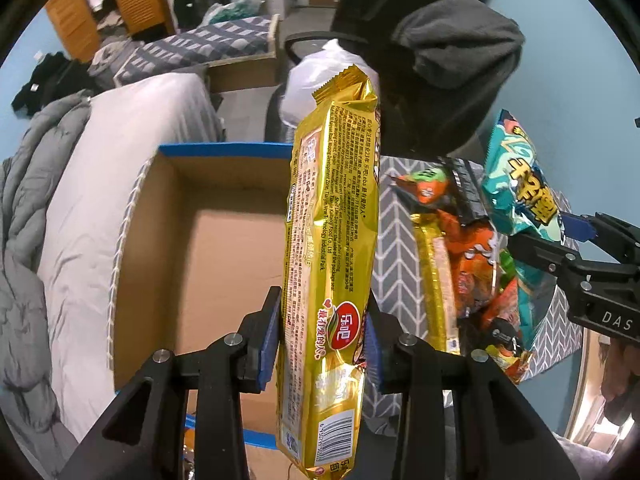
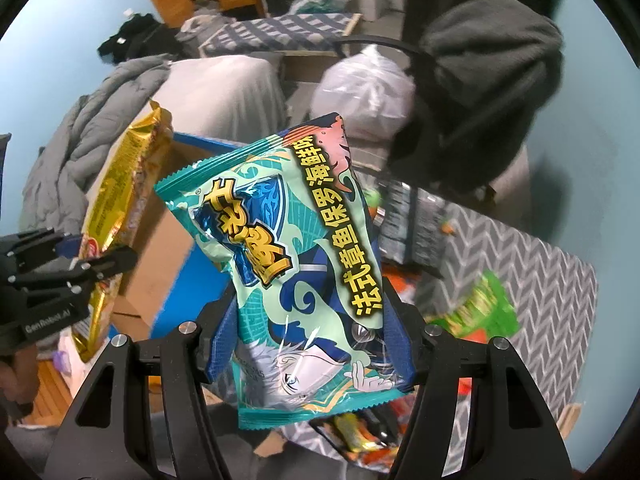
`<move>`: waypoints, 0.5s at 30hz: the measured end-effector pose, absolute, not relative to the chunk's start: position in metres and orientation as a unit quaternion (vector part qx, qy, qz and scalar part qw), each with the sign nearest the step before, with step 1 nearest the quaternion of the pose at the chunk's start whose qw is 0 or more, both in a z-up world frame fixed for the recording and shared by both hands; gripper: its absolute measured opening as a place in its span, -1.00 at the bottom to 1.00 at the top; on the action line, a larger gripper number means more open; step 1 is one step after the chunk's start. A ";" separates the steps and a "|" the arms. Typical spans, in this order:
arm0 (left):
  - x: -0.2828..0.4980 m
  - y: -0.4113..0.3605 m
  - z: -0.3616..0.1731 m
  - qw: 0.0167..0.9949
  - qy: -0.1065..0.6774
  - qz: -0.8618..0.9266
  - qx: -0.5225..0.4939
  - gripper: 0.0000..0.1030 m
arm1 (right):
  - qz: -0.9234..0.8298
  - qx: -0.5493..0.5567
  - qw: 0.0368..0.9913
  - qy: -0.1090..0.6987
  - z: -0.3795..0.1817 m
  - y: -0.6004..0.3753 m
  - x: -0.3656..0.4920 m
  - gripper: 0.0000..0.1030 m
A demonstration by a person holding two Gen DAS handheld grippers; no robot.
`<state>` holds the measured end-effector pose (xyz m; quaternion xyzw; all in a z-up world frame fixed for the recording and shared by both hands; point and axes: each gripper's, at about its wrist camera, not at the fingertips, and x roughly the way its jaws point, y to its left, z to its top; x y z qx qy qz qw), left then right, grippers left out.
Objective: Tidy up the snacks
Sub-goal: 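Carry the gold wafer bar and teal bag over the cardboard box with both tools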
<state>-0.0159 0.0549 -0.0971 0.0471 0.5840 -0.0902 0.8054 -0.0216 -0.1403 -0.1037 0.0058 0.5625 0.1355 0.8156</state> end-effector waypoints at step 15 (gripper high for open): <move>0.004 0.135 -0.112 0.807 0.590 -0.005 0.017 -0.28 | 0.223 -0.018 0.795 0.564 -0.122 -0.032 0.024 0.24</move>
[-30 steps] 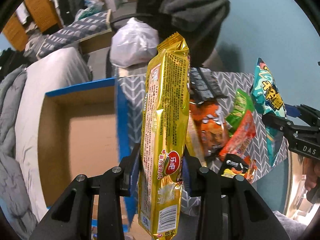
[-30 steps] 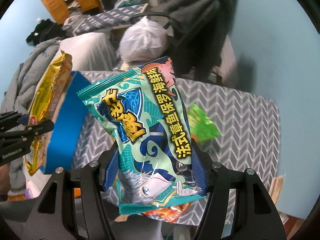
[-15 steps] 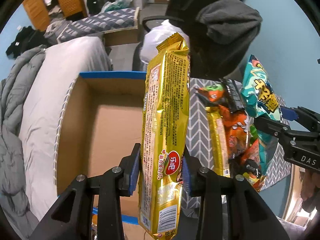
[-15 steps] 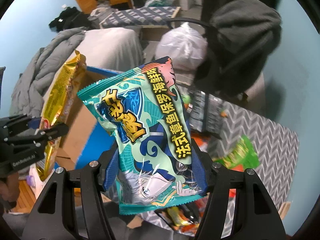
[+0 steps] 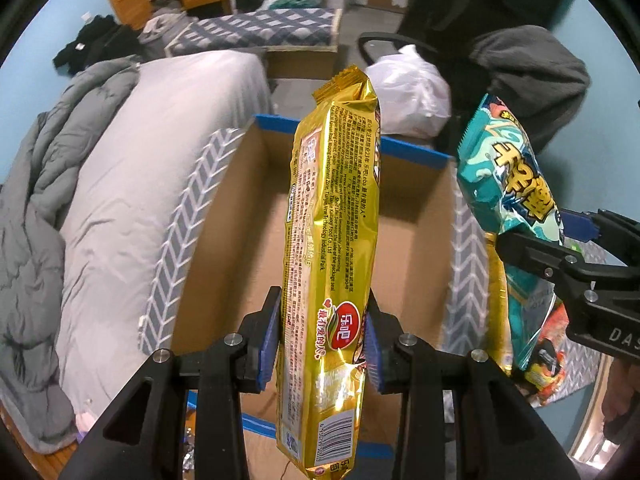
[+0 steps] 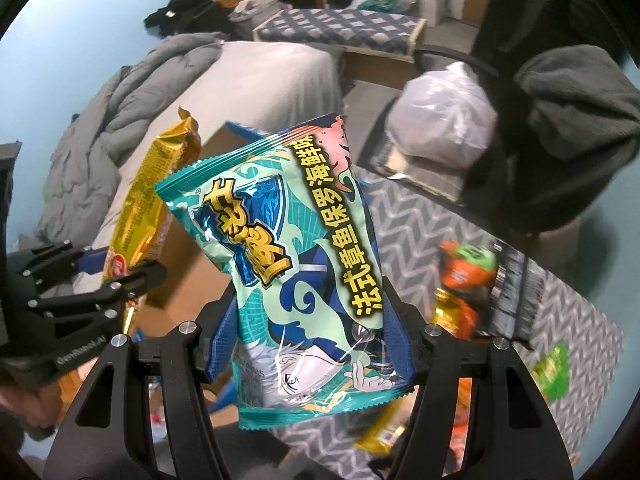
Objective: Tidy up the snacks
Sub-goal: 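Carry the gold wafer bar and teal bag over the cardboard box with both tools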
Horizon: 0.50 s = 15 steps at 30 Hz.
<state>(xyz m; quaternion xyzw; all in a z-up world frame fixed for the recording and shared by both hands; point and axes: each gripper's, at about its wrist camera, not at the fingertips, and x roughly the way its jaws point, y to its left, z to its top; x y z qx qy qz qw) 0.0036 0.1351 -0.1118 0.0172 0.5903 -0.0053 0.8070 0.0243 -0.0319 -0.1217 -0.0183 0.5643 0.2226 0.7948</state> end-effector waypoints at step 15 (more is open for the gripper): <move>0.017 0.193 -0.149 0.789 0.612 0.053 -0.007 -0.28 | 0.284 -0.055 0.759 0.584 -0.155 0.066 0.045 0.24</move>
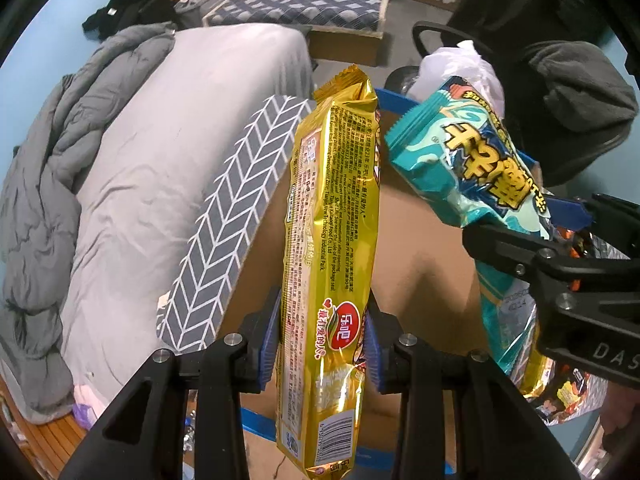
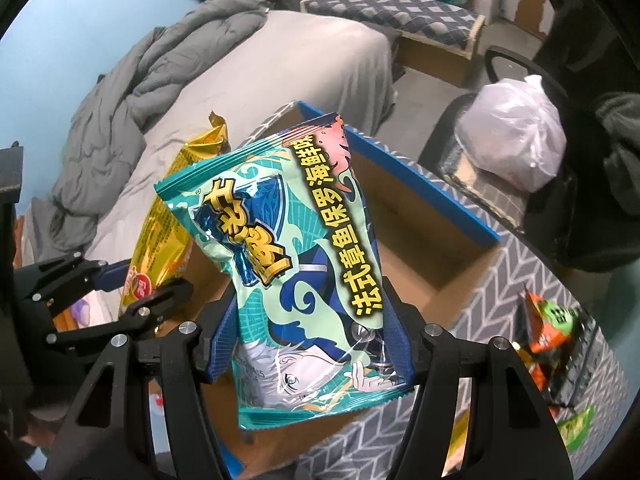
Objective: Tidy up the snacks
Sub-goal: 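Carry the gold wafer bar and teal bag over the cardboard box with both tools, then open both tools to drop the wafer bar and teal bag into the box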
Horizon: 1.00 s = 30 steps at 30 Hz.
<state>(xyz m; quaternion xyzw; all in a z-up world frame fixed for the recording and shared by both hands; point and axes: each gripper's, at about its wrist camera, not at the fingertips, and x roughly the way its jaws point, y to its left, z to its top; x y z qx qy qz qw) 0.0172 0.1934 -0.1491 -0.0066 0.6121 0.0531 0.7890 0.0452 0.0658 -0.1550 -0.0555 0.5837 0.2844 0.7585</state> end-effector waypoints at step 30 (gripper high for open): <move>0.013 0.193 -0.129 0.784 0.617 0.060 -0.022 0.03 | 0.226 -0.034 0.759 0.609 -0.154 0.037 0.049 0.66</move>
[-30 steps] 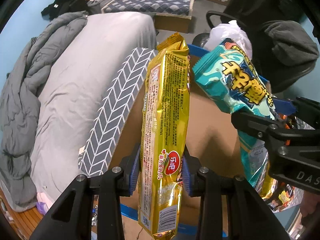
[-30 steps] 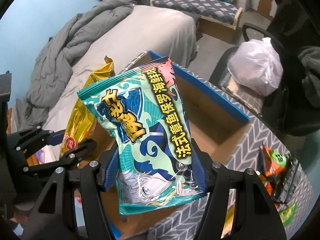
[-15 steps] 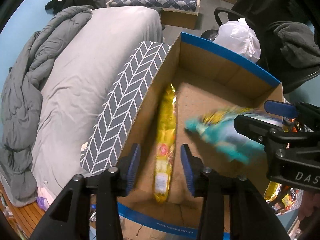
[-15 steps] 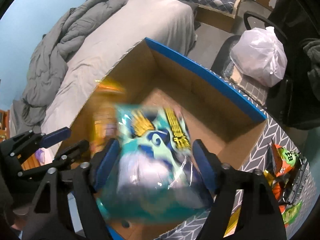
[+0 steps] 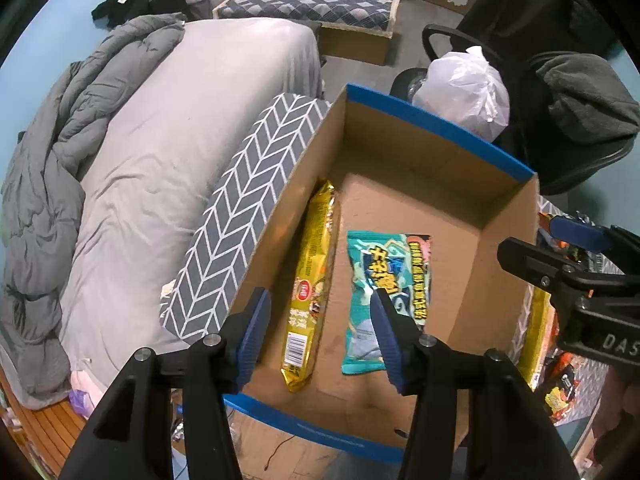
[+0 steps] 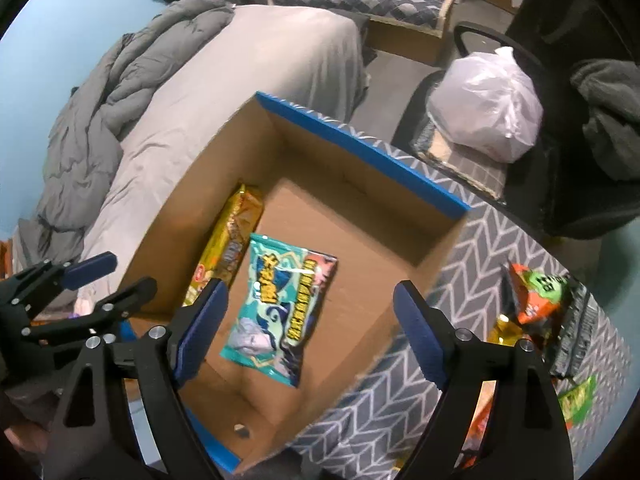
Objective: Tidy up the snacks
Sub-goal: 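Open both tools to drop the wafer bar and teal bag into the box, then move both tools back to the pile and grasp the black packet with the right tool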
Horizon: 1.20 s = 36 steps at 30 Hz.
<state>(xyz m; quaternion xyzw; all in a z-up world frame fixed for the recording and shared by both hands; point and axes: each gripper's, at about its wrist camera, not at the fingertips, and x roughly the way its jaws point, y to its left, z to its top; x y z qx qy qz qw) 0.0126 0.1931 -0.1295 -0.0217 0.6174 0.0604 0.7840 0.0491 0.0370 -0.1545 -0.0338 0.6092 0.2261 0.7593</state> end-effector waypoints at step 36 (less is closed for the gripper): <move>0.055 0.014 -0.107 0.793 0.599 -0.080 0.077 0.39 | 0.038 0.074 0.765 0.639 -0.150 -0.202 0.060 0.71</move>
